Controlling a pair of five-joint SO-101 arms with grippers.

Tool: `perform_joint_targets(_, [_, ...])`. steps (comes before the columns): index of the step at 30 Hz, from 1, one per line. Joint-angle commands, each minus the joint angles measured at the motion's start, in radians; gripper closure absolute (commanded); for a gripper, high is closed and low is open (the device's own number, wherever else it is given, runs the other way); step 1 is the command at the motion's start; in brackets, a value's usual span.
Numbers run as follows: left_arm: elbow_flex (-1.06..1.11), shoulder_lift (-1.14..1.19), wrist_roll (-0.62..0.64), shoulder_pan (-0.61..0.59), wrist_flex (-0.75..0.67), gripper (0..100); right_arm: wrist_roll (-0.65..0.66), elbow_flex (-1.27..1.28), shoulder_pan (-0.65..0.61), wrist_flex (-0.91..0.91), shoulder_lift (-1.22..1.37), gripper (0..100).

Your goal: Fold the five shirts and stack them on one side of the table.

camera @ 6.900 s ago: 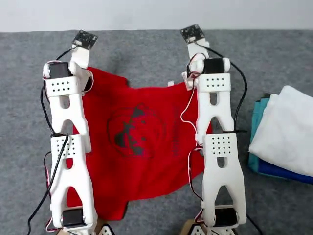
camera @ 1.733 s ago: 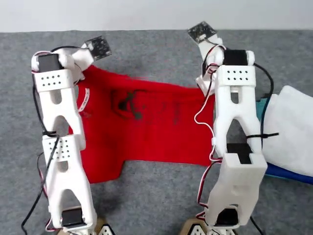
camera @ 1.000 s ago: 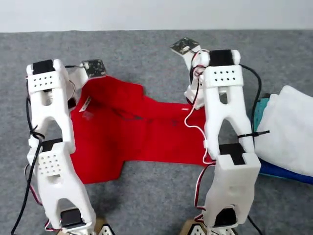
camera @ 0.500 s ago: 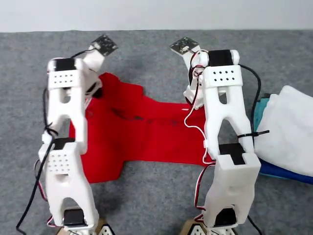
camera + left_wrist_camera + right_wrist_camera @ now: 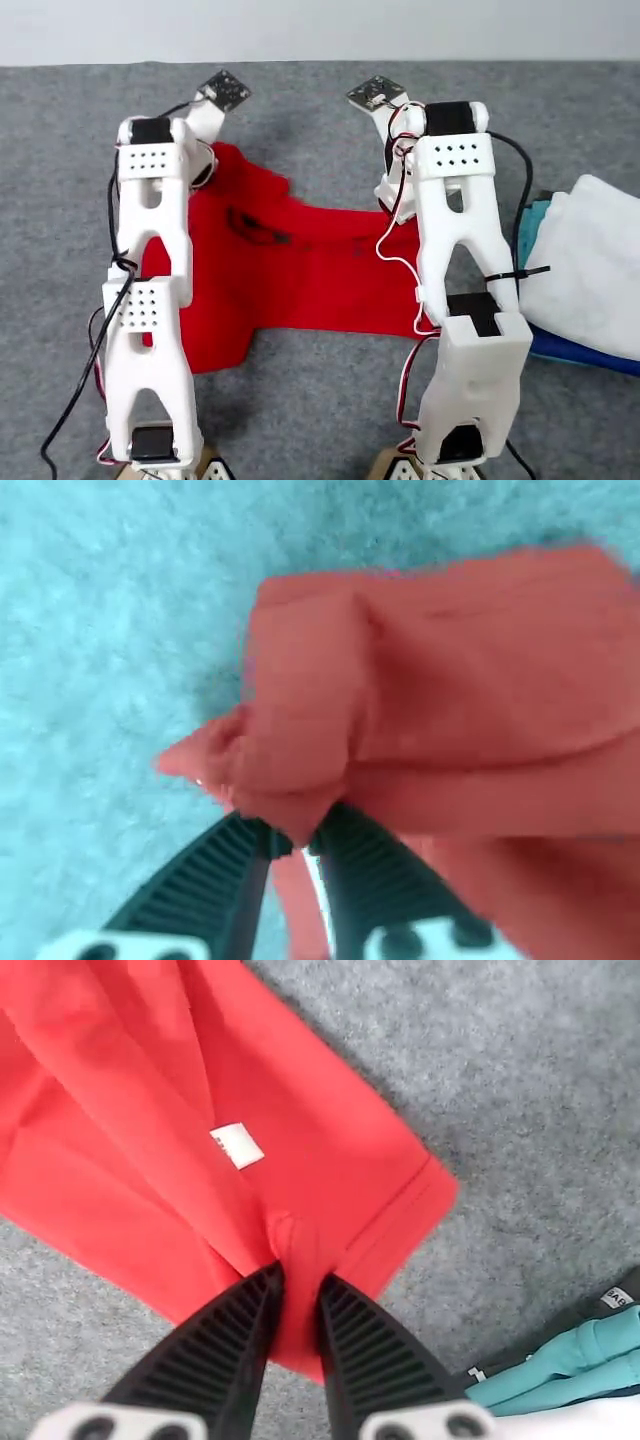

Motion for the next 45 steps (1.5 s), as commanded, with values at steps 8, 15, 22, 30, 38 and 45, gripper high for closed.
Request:
perform_joint_targets(8, [-0.255,-0.074,-0.095,-0.025,0.209,100,-0.011,0.015,-0.002,0.047,-0.173,99.1])
perform_joint_targets(15, [0.200,-0.339,-0.216,-0.061,0.209,100,-0.006,0.184,-0.001,0.047,-0.236,99.1])
perform_joint_targets(22, [0.685,-0.571,-0.336,-0.063,0.201,100,0.020,0.365,-0.001,0.028,-0.262,99.1])
perform_joint_targets(30, [0.792,-0.582,-0.348,-0.115,0.173,100,0.023,0.413,-0.005,0.002,-0.262,99.1])
perform_joint_targets(38, [0.835,-0.582,-0.414,-0.189,0.203,100,0.025,0.434,-0.004,0.012,-0.260,99.1])
perform_joint_targets(45, [0.843,-0.591,-0.439,-0.193,0.201,94,0.018,0.448,-0.004,0.041,-0.269,89.3])
